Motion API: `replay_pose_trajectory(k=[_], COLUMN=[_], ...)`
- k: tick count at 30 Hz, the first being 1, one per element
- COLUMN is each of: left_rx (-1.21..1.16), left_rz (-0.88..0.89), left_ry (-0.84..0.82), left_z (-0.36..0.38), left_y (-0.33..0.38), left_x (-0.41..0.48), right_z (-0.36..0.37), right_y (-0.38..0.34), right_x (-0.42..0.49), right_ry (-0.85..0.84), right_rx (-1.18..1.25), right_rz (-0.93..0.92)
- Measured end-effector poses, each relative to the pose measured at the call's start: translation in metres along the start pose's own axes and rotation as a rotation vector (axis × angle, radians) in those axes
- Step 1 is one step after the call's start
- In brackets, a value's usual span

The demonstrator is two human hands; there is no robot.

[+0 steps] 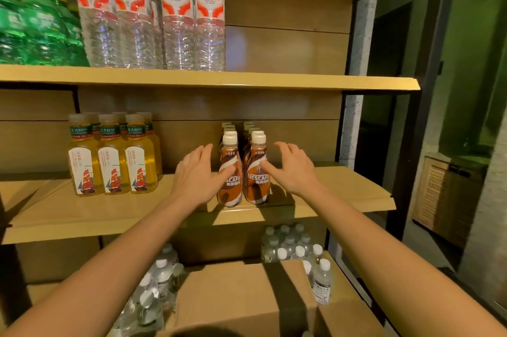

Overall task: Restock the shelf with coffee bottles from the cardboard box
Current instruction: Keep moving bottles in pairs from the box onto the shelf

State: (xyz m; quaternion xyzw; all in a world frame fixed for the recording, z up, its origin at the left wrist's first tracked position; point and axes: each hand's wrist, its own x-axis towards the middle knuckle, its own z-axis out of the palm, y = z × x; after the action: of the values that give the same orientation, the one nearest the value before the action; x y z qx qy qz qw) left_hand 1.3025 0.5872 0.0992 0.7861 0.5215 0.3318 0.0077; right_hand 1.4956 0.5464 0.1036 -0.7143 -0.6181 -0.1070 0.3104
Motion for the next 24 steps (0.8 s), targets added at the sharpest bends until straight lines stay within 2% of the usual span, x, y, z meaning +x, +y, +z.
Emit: replay_pose_trajectory(k=[11,16,24], left_rx=[-0.053,-0.027,0.056], left_rz=[0.128,0.11,-0.056], left_ry=[-0.097,-0.17,-0.404], left_z=[0.041,0.069,0.133], left_y=[0.018,0.026,0.02], left_x=[-0.067,-0.095,-0.15], right_z=[0.0,0.016,0.073], right_y=[0.023,0.044,0.093], right_x=[-0.075,-0.111,-0.158], right_ry=[-0.05,-0.137,-0.367], right_rx=[-0.118,-0.131,-0.111], right_rz=[-0.045,-0.089,-0.101])
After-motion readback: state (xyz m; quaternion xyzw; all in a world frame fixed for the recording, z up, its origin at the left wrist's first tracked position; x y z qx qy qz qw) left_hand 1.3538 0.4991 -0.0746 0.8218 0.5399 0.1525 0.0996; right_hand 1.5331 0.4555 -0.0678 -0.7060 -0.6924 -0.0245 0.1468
